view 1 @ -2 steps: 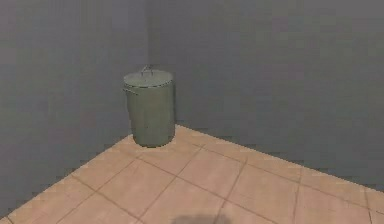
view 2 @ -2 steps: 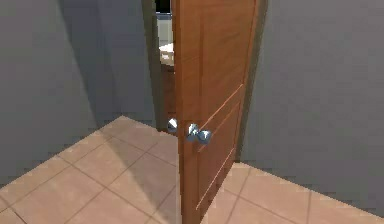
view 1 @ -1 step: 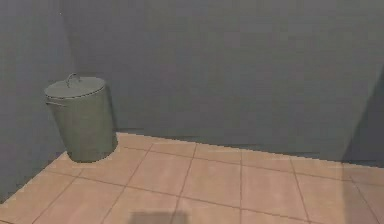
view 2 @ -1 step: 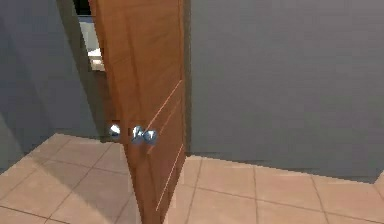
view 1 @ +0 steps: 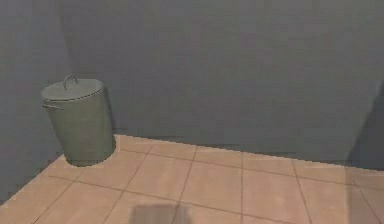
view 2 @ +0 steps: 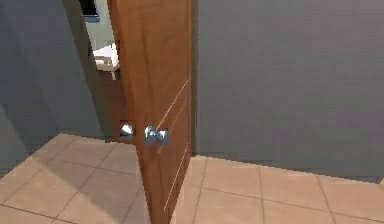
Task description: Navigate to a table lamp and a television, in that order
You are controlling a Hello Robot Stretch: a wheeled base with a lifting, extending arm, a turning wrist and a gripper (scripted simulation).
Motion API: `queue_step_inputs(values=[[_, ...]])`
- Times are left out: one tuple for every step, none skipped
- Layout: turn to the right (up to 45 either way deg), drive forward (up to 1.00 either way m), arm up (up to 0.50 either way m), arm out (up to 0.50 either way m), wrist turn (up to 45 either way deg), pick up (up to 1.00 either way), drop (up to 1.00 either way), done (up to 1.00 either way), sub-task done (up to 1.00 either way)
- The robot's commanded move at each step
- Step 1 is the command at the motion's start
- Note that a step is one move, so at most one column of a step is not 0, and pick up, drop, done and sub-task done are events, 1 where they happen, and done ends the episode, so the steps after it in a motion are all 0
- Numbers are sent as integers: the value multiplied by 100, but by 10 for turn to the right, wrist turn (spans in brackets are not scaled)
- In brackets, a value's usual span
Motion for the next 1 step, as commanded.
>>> queue_step_inputs(values=[[120,0,0,0,0,0,0,0,0]])
